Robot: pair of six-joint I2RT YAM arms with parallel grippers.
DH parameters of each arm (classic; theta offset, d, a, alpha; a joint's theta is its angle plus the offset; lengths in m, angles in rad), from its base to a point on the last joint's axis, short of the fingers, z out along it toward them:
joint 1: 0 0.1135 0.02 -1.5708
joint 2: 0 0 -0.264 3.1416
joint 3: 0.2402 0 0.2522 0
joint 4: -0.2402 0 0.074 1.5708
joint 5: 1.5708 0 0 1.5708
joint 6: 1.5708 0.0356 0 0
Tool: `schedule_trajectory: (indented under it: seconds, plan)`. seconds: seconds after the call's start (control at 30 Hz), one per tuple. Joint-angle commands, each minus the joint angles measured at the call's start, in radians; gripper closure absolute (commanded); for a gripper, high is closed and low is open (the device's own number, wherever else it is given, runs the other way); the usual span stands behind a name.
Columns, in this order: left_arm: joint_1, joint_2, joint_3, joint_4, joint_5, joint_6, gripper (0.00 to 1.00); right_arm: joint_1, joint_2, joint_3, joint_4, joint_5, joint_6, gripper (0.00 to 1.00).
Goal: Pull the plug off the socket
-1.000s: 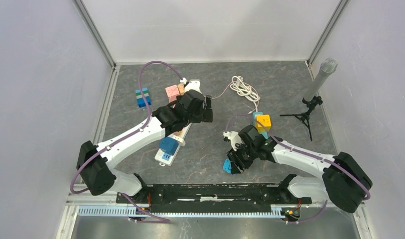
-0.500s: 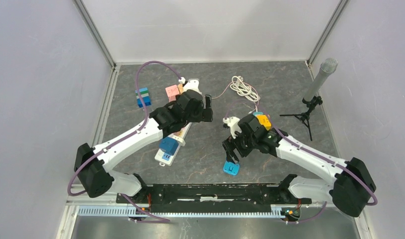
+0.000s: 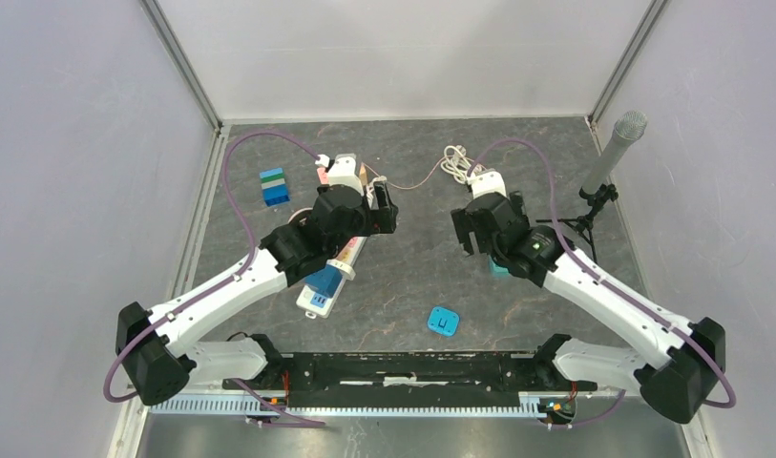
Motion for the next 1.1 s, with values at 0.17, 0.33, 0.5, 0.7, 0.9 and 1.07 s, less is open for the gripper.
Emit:
schedule_trajectory:
  seconds: [0.17,0.33,0.5,0.7,0.9,1.07]
  plan:
    - [0.003,-0.01,-0.015,0.071,0.0,-0.044,0.01,-0.15,0.183,0.048,-0.049,0.137,0.072,0.02]
    - [0.005,-0.008,-0.019,0.068,0.029,-0.056,0.01,-0.251,0.22,0.001,0.046,-0.003,0.026,0.02]
    - [0.005,-0.007,-0.022,0.055,0.024,-0.077,0.01,-0.307,0.224,-0.06,0.172,-0.173,-0.013,0.02]
    - [0.005,-0.002,-0.008,0.035,-0.019,-0.081,0.01,-0.35,0.276,-0.085,0.215,-0.201,-0.017,0.05]
    - [0.007,0.015,-0.002,0.027,-0.023,-0.098,0.01,-0.358,0.3,-0.111,0.242,-0.188,-0.031,0.26]
    - [0.006,0.035,0.003,0.036,0.001,-0.116,0.01,-0.358,0.264,-0.185,0.306,-0.279,-0.045,0.53]
